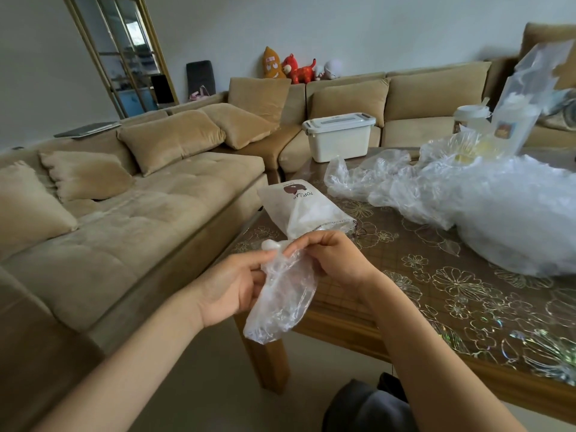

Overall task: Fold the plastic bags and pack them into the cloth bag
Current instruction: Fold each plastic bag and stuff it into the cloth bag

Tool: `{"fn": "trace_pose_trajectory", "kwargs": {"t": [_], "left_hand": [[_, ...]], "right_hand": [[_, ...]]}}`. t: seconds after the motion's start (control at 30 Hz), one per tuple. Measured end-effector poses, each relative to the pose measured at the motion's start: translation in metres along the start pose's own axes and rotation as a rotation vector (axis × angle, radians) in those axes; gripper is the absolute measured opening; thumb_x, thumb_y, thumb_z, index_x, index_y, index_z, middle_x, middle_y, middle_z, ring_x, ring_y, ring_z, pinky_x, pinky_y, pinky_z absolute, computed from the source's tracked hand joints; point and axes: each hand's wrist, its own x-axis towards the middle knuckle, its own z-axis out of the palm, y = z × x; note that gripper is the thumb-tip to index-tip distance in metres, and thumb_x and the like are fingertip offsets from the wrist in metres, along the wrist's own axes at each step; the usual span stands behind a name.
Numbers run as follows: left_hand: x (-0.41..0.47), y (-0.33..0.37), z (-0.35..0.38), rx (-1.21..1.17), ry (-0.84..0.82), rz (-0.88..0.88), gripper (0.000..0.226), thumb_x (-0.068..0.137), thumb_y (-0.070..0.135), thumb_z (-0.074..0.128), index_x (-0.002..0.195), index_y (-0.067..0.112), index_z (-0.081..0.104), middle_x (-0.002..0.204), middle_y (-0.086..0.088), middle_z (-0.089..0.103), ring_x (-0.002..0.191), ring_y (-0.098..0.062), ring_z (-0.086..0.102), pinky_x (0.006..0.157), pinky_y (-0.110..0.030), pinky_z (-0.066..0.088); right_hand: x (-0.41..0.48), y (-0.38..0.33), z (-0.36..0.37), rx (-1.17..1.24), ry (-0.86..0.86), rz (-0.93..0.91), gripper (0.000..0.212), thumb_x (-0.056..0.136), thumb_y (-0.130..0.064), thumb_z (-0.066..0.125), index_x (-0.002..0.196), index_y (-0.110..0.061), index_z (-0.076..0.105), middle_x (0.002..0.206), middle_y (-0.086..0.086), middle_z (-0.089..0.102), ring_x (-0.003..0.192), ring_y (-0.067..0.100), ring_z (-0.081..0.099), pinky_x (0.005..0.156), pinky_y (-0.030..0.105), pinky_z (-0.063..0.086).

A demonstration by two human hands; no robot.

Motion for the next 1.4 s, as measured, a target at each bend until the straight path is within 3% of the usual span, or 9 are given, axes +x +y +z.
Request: {"fn": "trace_pose_trajectory", "kwargs": {"t": [0.1,0.23,0.4,0.57,0.8,0.93,1.0,1.23,1.4], "left_hand": [[-0.002,-0.002,-0.002,0.043,0.007,-0.066,0.049,0.069,0.015,0.070,0.115,0.002,0.062,0.102,-0.019,0.059,0.088,-0.028,0.057,0.081,-0.036,0.048],[-0.006,0.004,-0.009,-0.031,0.120,-0.061,0.052,0.067,0.013,0.067,0.115,-0.003,0.059,0.096,-0.018,0.063,0.079,-0.025,0.062,0.076,-0.033,0.050],[-0.007,0.011,-0.012,-0.161,0.253,0.021,0.031,0.082,0.014,0.059,0.109,-0.002,0.062,0.096,-0.019,0.068,0.076,-0.023,0.066,0.066,-0.028,0.056],[-0.011,0.013,-0.011,-0.188,0.369,0.088,0.014,0.092,0.008,0.054,0.094,-0.004,0.063,0.072,-0.015,0.069,0.053,-0.022,0.067,0.044,-0.025,0.053],[-0.009,0.003,-0.013,0.075,0.492,0.365,0.014,0.094,0.006,0.053,0.108,0.006,0.057,0.095,-0.013,0.069,0.072,-0.016,0.069,0.057,-0.026,0.058],[-0.012,-0.001,-0.007,0.240,0.446,0.427,0.016,0.093,0.005,0.054,0.104,0.016,0.057,0.094,-0.005,0.070,0.077,-0.014,0.069,0.062,-0.028,0.059],[-0.014,-0.002,-0.004,0.309,0.384,0.419,0.018,0.092,0.002,0.054,0.103,0.017,0.059,0.098,-0.009,0.071,0.082,-0.018,0.070,0.065,-0.030,0.059],[-0.019,0.002,-0.001,0.235,0.088,0.202,0.044,0.074,0.035,0.059,0.113,0.015,0.060,0.103,-0.014,0.071,0.092,-0.027,0.069,0.074,-0.037,0.058],[-0.016,-0.004,0.000,0.449,0.225,0.308,0.022,0.090,0.010,0.060,0.111,0.015,0.060,0.103,-0.006,0.071,0.091,-0.015,0.069,0.077,-0.033,0.058]], "right_hand": [[-0.003,-0.004,0.000,0.000,-0.036,0.032,0.046,0.090,0.012,0.034,0.083,-0.014,0.071,0.068,0.009,0.059,0.055,0.020,0.045,0.048,0.018,0.038],[-0.002,-0.008,0.000,0.003,-0.003,0.025,0.058,0.086,0.010,0.049,0.134,-0.023,0.047,0.121,0.006,0.048,0.094,0.018,0.056,0.070,0.021,0.053],[-0.013,0.000,0.032,-0.882,0.044,-0.342,0.081,0.076,-0.017,0.071,0.142,-0.034,0.029,0.152,0.008,0.006,0.139,0.023,0.013,0.110,0.034,0.016],[-0.014,0.005,0.064,-0.725,0.121,-0.471,0.028,0.075,-0.021,0.076,0.102,-0.030,0.070,0.151,0.003,0.025,0.137,0.025,0.017,0.107,0.036,0.017],[-0.006,0.000,0.046,-0.204,0.037,-0.114,0.006,0.078,-0.033,0.075,0.082,-0.029,0.071,0.138,0.006,0.040,0.137,0.015,0.028,0.112,0.040,0.029],[-0.002,0.004,0.043,-0.107,0.001,-0.050,0.021,0.081,-0.029,0.073,0.068,-0.014,0.066,0.099,0.006,0.065,0.096,0.010,0.061,0.092,0.030,0.045],[-0.003,0.005,0.042,-0.114,0.018,0.003,0.024,0.083,-0.022,0.071,0.065,-0.013,0.059,0.074,0.004,0.060,0.070,0.011,0.054,0.070,0.024,0.043],[-0.005,0.008,0.040,-0.275,0.110,0.046,0.029,0.085,-0.022,0.068,0.062,-0.017,0.051,0.060,-0.007,0.051,0.059,0.006,0.046,0.060,0.024,0.039],[-0.005,0.010,0.040,-0.237,0.119,0.054,0.017,0.084,-0.021,0.070,0.083,-0.016,0.054,0.074,-0.008,0.053,0.072,0.007,0.051,0.065,0.020,0.042]]}}
